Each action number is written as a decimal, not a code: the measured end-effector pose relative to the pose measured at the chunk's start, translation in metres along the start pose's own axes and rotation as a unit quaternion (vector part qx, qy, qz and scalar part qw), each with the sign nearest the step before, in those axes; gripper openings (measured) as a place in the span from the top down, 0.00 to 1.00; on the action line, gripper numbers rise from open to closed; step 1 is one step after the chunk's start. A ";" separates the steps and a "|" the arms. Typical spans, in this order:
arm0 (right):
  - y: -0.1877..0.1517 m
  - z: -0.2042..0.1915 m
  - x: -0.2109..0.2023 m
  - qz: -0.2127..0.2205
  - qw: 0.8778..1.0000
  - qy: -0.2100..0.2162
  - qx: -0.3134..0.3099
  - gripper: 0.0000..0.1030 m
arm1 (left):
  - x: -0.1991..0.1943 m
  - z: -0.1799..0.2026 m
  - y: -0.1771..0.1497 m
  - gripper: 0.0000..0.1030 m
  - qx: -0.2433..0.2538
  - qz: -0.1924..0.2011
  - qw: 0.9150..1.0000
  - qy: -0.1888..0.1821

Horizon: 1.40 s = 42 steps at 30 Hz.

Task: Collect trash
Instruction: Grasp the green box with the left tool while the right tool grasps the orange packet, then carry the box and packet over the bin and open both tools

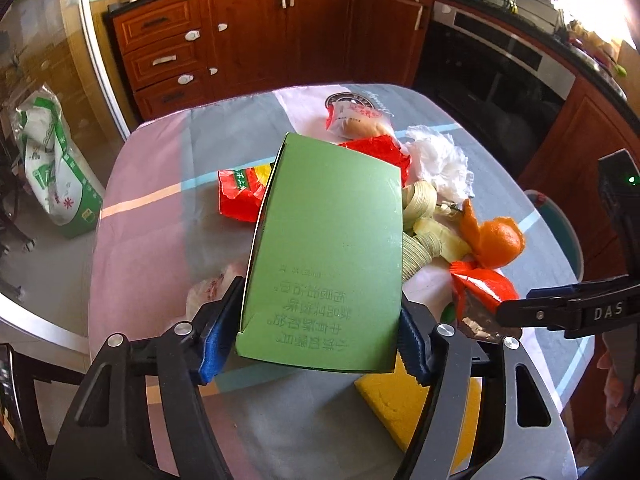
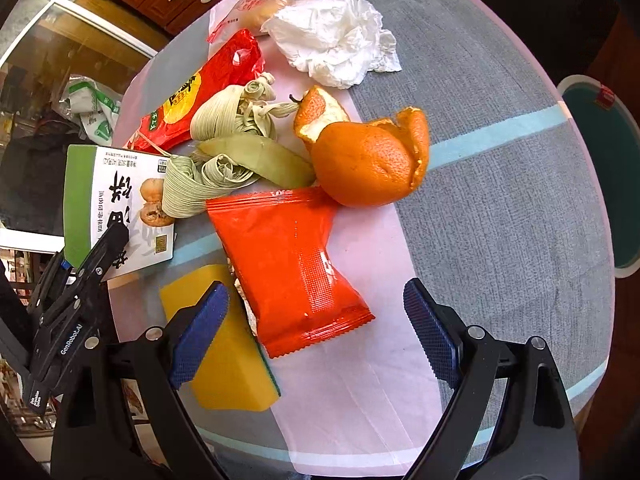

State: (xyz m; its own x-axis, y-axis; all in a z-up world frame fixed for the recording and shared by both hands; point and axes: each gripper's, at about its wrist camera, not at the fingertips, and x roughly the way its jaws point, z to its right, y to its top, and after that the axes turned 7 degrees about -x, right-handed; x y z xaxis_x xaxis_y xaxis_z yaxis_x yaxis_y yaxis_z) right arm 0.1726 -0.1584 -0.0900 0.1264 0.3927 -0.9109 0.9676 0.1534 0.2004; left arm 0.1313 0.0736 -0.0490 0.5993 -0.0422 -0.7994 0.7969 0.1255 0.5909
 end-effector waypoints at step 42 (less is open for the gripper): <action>-0.042 0.160 -0.146 0.207 0.973 0.033 0.099 0.55 | -0.046 0.179 0.048 0.37 0.078 -0.006 0.987 -0.142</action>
State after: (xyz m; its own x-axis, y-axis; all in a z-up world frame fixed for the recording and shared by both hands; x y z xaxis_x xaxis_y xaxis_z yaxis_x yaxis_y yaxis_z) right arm 0.1481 -0.3676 -0.0231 0.5059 0.4425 -0.7405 0.8610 -0.2058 0.4652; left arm 0.1559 -0.0962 0.0358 0.5688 -0.3216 -0.7570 0.7930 -0.0300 0.6085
